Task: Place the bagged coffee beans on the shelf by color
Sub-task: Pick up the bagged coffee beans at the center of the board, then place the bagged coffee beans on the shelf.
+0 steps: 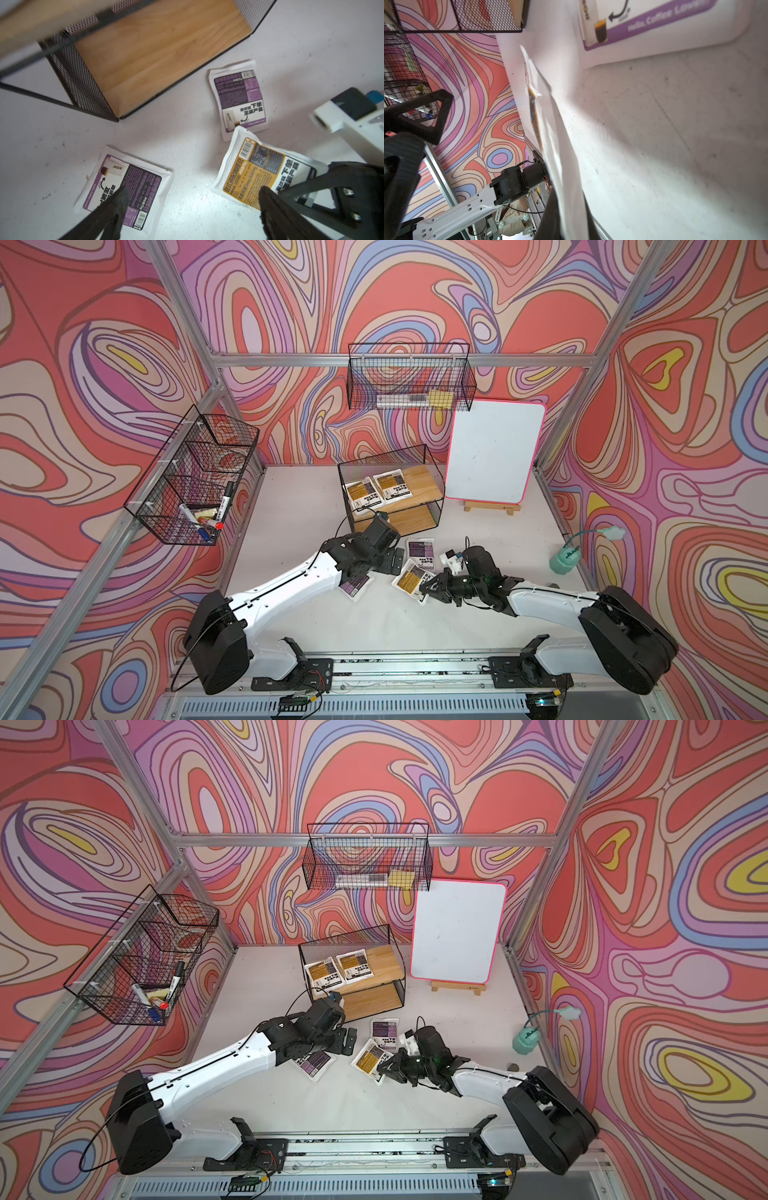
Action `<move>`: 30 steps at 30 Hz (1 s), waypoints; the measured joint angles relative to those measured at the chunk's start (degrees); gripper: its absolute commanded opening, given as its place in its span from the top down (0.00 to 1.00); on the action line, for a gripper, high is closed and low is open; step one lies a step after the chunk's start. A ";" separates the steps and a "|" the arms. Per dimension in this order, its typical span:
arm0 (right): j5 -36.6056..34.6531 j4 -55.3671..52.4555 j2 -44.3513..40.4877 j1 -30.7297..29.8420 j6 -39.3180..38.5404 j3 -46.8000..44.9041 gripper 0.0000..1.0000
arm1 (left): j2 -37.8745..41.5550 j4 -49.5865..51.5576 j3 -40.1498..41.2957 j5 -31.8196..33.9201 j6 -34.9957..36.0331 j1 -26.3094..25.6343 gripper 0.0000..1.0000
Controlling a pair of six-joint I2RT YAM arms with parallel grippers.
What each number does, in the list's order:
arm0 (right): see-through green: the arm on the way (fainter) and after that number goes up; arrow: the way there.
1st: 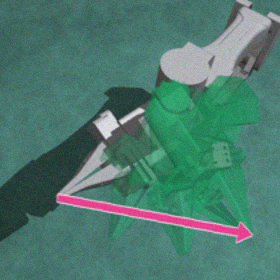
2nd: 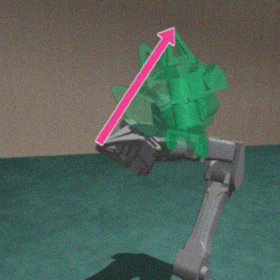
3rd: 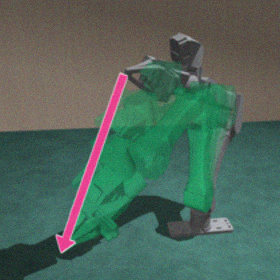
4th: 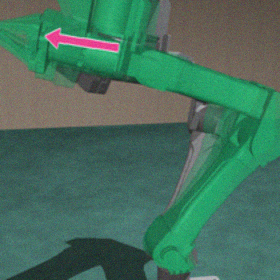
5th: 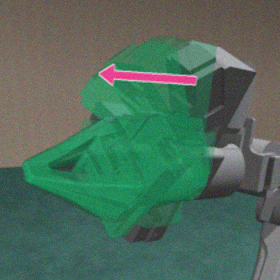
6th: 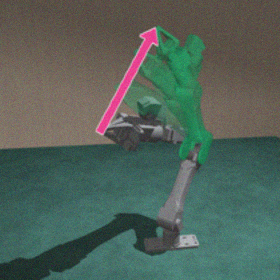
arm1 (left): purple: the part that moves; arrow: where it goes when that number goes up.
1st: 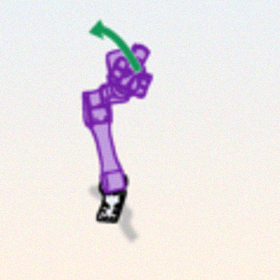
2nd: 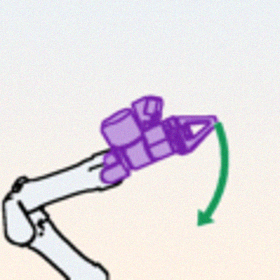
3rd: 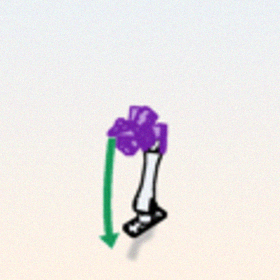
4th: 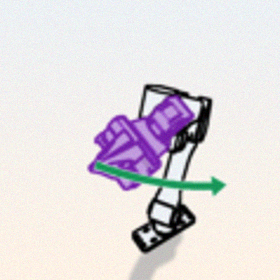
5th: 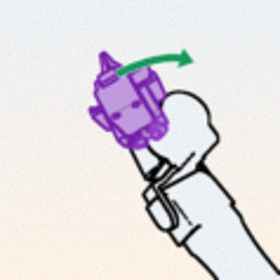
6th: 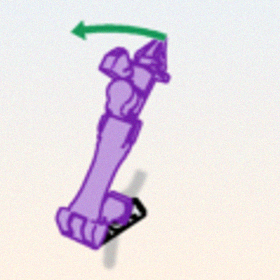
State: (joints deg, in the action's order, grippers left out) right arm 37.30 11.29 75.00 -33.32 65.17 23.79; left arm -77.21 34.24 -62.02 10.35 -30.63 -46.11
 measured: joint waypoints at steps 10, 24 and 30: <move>-2.56 -9.14 -5.95 1.73 -0.61 5.29 1.00 | 1.25 4.04 -11.17 2.86 3.15 1.86 0.01; -7.56 -7.80 -5.01 4.46 2.01 17.14 1.00 | 0.04 6.01 -22.80 2.16 8.15 11.43 0.01; -9.62 -4.63 -0.70 6.86 2.47 23.08 1.00 | -1.79 6.05 -26.32 0.26 9.22 14.38 0.01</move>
State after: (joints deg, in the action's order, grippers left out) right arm 27.68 6.66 74.30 -26.46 67.64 46.87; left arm -79.00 40.29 -88.33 10.61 -21.41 -31.73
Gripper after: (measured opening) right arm 0.096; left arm 0.992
